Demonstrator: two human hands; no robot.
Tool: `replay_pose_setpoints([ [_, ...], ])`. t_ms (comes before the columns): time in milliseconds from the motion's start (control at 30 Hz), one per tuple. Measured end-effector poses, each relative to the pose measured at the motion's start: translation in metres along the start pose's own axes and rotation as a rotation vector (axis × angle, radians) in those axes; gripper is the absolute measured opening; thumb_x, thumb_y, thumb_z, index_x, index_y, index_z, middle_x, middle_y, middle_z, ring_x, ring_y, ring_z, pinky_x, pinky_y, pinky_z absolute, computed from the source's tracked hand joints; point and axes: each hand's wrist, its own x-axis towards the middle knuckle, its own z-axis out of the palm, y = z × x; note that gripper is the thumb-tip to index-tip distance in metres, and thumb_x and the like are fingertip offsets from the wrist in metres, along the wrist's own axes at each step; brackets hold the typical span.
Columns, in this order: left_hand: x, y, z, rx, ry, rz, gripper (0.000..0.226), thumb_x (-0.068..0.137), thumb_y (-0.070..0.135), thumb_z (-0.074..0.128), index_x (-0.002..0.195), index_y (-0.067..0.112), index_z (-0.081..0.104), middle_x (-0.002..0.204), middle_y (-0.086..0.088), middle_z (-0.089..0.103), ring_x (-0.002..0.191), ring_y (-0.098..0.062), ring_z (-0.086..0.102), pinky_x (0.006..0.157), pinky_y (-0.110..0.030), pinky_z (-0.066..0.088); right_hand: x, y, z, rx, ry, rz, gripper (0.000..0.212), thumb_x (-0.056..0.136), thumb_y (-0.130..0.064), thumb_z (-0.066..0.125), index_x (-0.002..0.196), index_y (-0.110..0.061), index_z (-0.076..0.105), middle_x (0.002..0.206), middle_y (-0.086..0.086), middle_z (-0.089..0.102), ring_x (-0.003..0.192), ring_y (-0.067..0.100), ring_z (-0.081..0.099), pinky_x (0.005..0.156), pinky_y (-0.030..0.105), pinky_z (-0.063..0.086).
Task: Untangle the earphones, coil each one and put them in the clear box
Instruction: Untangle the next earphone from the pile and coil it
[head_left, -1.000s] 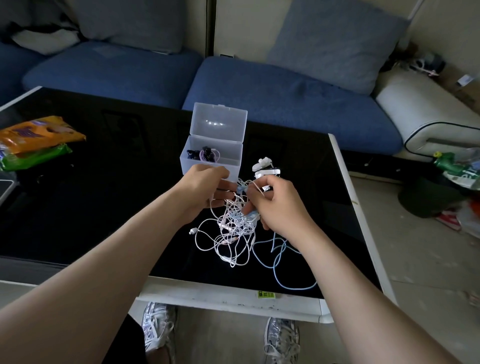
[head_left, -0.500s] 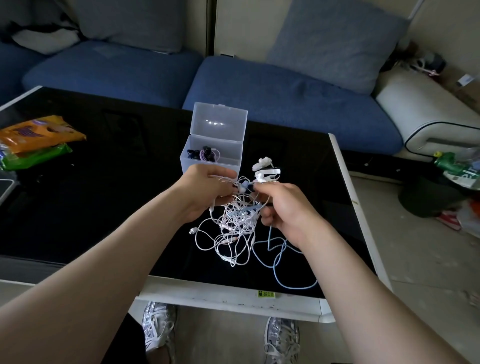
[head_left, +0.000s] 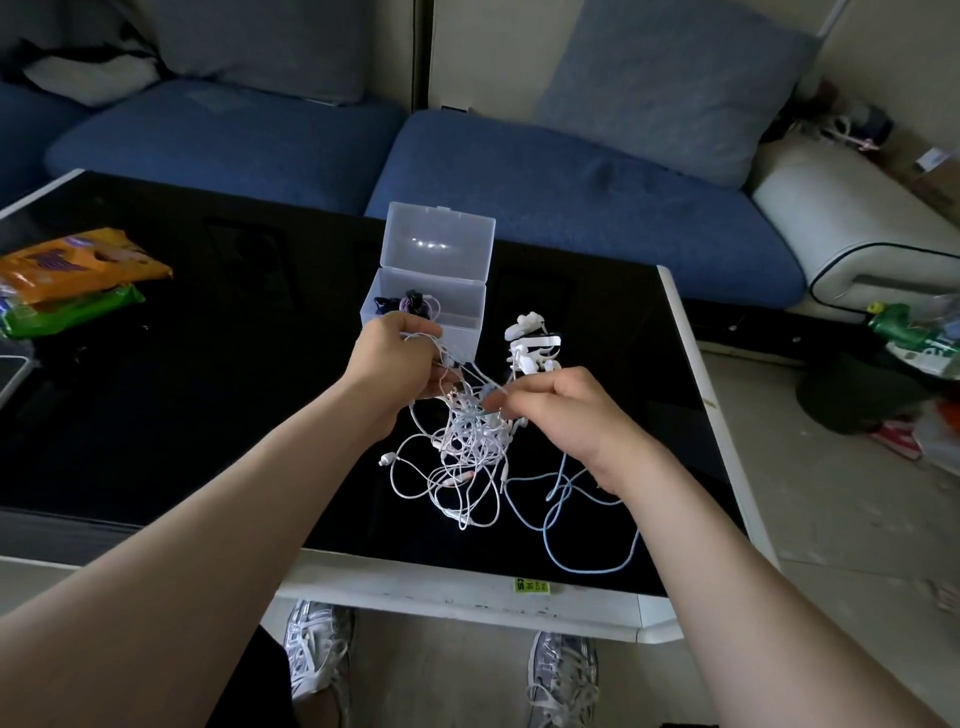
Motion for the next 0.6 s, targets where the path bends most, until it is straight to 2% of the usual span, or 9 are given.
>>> replay_pose_setpoints([
  [67,0.000,0.003,-0.001,-0.059,0.036,0.010,0.024,0.100,-0.006,0.046,0.112,0.005,0.064,0.098,-0.020,0.066,0.063,-0.024,0.075,0.057,-0.032,0.062,0.001,0.002,0.000,-0.031,0.037,0.002,0.010,0.090,-0.033,0.077,0.091,-0.031,0.086,0.107,-0.012,0.077,0.114,0.008,0.064,0.100,0.030,0.046],
  [133,0.001,0.005,-0.003,-0.060,0.079,0.015,0.025,0.099,-0.004,0.047,0.114,0.005,0.066,0.092,-0.016,0.066,0.061,-0.024,0.070,0.057,-0.033,0.061,0.005,0.005,0.000,-0.080,0.136,-0.010,0.011,0.092,-0.031,0.074,0.094,-0.031,0.084,0.101,-0.014,0.076,0.108,0.008,0.067,0.093,0.028,0.049],
  [200,0.003,0.005,-0.005,-0.030,0.123,0.017,0.027,0.100,-0.001,0.046,0.116,0.007,0.065,0.084,-0.013,0.066,0.059,-0.021,0.062,0.052,-0.031,0.053,0.008,0.007,-0.003,-0.145,0.279,-0.049,0.016,0.092,-0.026,0.071,0.106,-0.029,0.080,0.097,-0.013,0.075,0.101,0.010,0.070,0.086,0.027,0.052],
  [267,0.002,0.005,-0.004,-0.016,0.161,0.007,0.027,0.101,0.001,0.042,0.116,0.010,0.064,0.085,-0.012,0.064,0.058,-0.019,0.060,0.052,-0.031,0.054,0.010,0.007,-0.005,-0.206,0.361,-0.066,0.025,0.094,-0.025,0.069,0.118,-0.029,0.074,0.100,-0.011,0.074,0.102,0.014,0.071,0.092,0.032,0.055],
  [333,0.001,0.005,-0.003,-0.022,0.199,0.001,0.028,0.101,0.002,0.039,0.113,0.012,0.061,0.082,-0.012,0.062,0.050,-0.018,0.060,0.065,-0.041,0.062,0.012,0.008,-0.006,-0.315,0.384,-0.089,0.017,0.096,-0.031,0.068,0.110,-0.034,0.078,0.103,-0.011,0.075,0.107,0.020,0.069,0.101,0.047,0.054],
  [400,0.000,0.005,-0.002,-0.007,0.251,0.002,0.031,0.100,0.001,0.036,0.103,0.016,0.062,0.085,-0.012,0.063,0.042,-0.019,0.062,0.069,-0.045,0.065,0.011,0.006,-0.007,-0.397,0.364,-0.096,0.013,0.096,-0.039,0.069,0.091,-0.036,0.080,0.099,-0.014,0.077,0.109,0.023,0.067,0.102,0.052,0.051],
  [467,0.003,0.004,-0.003,0.067,0.312,-0.005,0.033,0.100,0.002,0.036,0.106,0.013,0.067,0.097,-0.013,0.066,0.044,-0.022,0.063,0.056,-0.038,0.064,0.009,0.003,-0.012,-0.299,0.312,-0.092,0.016,0.093,-0.043,0.077,0.083,-0.031,0.081,0.093,-0.015,0.077,0.103,0.014,0.070,0.097,0.040,0.052],
  [533,0.007,0.002,-0.006,0.125,0.348,-0.029,0.031,0.101,0.005,0.041,0.111,0.007,0.070,0.102,-0.011,0.067,0.045,-0.022,0.064,0.046,-0.032,0.059,0.002,-0.003,-0.014,-0.050,0.224,-0.079,0.021,0.088,-0.042,0.085,0.085,-0.022,0.081,0.090,-0.013,0.079,0.090,0.001,0.070,0.087,0.025,0.049],
  [600,0.009,0.000,-0.008,0.131,0.342,-0.061,0.026,0.098,0.006,0.046,0.105,0.002,0.071,0.094,-0.010,0.067,0.040,-0.019,0.062,0.042,-0.030,0.056,-0.001,-0.006,-0.016,0.188,0.145,-0.040,0.031,0.085,-0.045,0.086,0.085,-0.016,0.077,0.080,-0.012,0.076,0.077,-0.002,0.068,0.085,0.024,0.045],
])
